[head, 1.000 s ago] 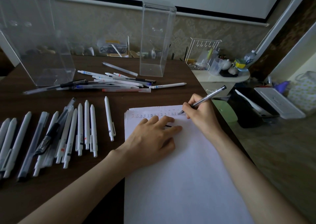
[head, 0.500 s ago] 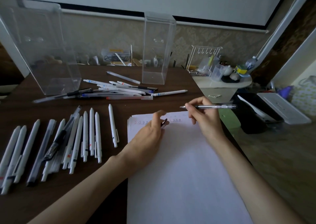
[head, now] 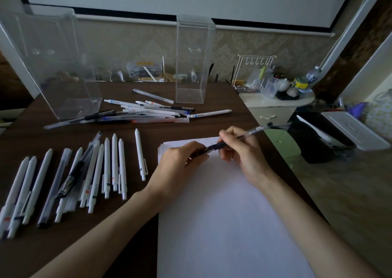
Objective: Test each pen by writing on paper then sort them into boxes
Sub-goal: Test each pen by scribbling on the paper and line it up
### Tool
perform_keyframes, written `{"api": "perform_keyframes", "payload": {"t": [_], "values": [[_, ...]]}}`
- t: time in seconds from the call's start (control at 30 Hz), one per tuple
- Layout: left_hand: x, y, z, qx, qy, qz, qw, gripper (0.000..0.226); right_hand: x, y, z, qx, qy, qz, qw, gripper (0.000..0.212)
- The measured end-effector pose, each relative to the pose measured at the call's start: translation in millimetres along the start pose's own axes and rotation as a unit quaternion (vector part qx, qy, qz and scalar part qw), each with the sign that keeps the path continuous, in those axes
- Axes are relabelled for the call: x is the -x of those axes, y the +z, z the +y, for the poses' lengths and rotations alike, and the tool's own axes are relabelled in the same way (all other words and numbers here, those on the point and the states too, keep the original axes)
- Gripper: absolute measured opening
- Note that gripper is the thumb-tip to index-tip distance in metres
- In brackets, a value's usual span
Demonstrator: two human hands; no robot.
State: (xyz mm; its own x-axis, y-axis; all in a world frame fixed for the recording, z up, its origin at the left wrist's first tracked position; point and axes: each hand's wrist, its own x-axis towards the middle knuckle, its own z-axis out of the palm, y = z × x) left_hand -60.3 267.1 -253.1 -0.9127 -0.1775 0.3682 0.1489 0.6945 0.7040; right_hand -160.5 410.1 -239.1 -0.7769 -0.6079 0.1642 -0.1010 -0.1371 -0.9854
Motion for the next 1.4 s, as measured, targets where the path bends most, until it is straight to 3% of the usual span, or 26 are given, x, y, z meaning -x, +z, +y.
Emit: {"api": "perform_keyframes", "payload": {"t": [0.23, 0.53, 0.63, 0.73, 0.8, 0.87, 0.93, 1.03, 1.13, 1.3, 1.4], "values": [[4.6, -4.7, 2.7, -0.028, 0.069, 0.025, 0.997, 0.023, 3.2, 7.8, -4.1, -0.008, 0.011, -0.034, 0.999, 0.021], [8.5, -3.8, 8.9, -0.084, 0.104, 0.069, 0.989, 0.017, 6.4, 14.2, -11.2, -0.017, 0.023, -0.045, 0.999, 0.026], [10.0, -3.7, 12.7, -0.062, 0.072, 0.065, 0.993, 0.028, 1.0, 24.6, -13.5, 0.018, 0.032, -0.061, 0.997, 0.029], [16.3, -18.7, 7.9, -0.057, 0.03, 0.12, 0.991, 0.023, -8.3, 37.8, -19.8, 0.082, 0.074, -0.12, 0.987, 0.043], [23.3, -38.1, 3.0, -0.081, -0.028, 0.163, 0.983, 0.017, -17.7, 45.0, -22.1, 0.141, 0.084, -0.153, 0.975, 0.041], [33.9, -59.1, -2.3, -0.119, -0.082, 0.189, 0.971, 0.011, -33.7, 52.7, -17.2, 0.215, 0.062, -0.13, 0.966, 0.032], [47.0, -76.7, -9.0, -0.167, -0.125, 0.187, 0.96, 0.006, -55.6, 59.2, -6.3, 0.344, -0.009, -0.073, 0.936, 0.023], [64.8, -93.3, -19.9, -0.231, -0.158, 0.188, 0.942, 0.004, -83.6, 68.9, 10.1, 0.499, -0.108, -0.031, 0.86, 0.021], [72.1, -97.2, -30.1, -0.299, -0.151, 0.195, 0.922, 0.008, -98.4, 77.4, 21.8, 0.576, -0.12, -0.024, 0.808, 0.022], [71.3, -92.9, -37.1, -0.402, -0.231, 0.132, 0.876, 0.025, -102.2, 85.5, 27.9, 0.649, -0.133, -0.033, 0.749, 0.022], [72.3, -93.0, -37.9, -0.418, -0.221, 0.138, 0.87, 0.026, -99.3, 84.8, 20.2, 0.678, -0.169, -0.037, 0.714, 0.02]]}}
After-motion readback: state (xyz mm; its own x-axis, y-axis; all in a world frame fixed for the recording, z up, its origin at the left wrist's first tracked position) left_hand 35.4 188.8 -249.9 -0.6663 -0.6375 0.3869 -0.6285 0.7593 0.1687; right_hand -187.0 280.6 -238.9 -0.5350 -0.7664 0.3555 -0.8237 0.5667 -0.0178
